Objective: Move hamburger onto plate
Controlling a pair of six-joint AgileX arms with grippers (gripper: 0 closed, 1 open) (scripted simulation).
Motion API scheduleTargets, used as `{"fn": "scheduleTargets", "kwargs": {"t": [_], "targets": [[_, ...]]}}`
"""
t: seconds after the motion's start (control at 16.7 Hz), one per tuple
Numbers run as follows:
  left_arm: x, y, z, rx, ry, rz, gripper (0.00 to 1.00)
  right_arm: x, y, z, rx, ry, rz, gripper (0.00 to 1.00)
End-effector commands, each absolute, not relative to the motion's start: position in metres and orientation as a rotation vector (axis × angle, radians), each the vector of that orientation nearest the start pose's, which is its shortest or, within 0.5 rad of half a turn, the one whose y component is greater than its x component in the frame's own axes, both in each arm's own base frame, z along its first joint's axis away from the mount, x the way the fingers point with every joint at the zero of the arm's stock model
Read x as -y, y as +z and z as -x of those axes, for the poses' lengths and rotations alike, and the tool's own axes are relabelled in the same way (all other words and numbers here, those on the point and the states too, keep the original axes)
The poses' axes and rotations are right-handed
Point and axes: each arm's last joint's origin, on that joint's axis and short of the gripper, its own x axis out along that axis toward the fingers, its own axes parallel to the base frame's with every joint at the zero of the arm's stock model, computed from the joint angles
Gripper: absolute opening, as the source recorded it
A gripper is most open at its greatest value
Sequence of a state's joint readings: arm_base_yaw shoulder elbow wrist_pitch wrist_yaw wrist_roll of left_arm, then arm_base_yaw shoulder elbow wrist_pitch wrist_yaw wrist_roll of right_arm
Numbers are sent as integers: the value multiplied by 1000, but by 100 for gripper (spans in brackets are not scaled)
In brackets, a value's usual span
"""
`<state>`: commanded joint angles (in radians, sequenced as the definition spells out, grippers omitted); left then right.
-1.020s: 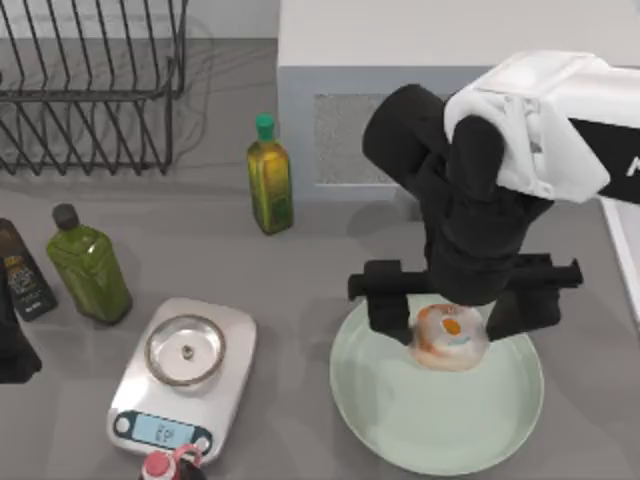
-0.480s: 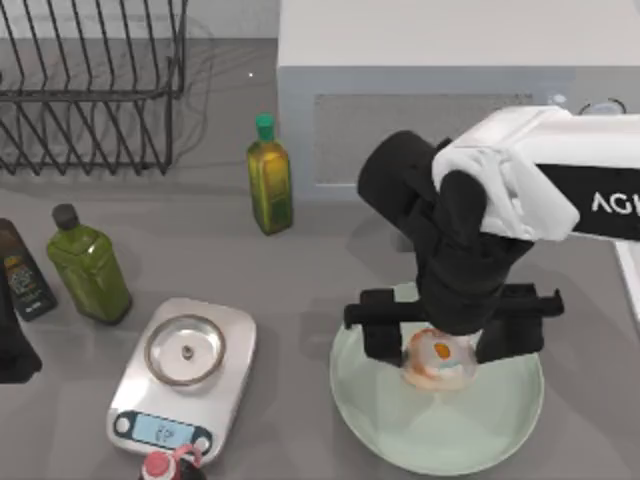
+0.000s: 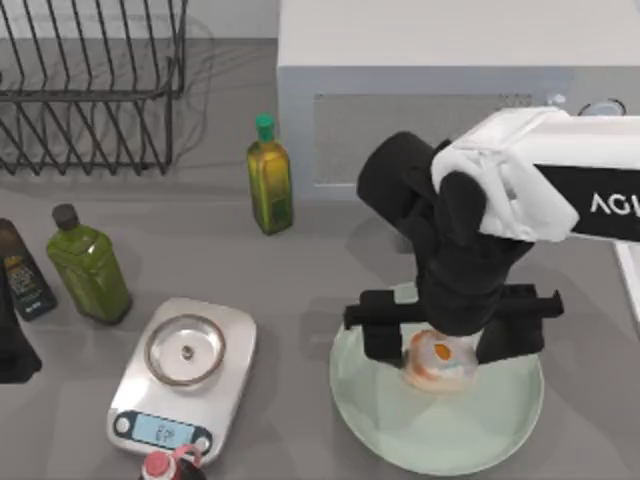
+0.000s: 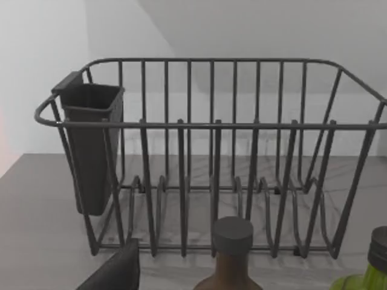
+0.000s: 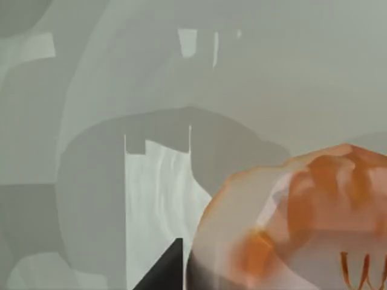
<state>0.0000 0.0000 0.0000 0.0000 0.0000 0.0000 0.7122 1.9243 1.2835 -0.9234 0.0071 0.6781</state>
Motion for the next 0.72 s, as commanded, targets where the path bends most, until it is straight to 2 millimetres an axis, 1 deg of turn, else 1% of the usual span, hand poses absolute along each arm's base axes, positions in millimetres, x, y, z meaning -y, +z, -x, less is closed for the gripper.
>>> {"fn": "scheduleTargets", "kwargs": {"t": [0.36,0.42,0.72], "targets": [[1,160,-106,0,0,0,100,-231,150,-263,-1562,31,32,98],[1,160,-106,0,0,0,100,-231,150,-263,-1562,31,32,100],[1,160,-106,0,0,0,100,-231,150,-263,-1562,31,32,100]]}}
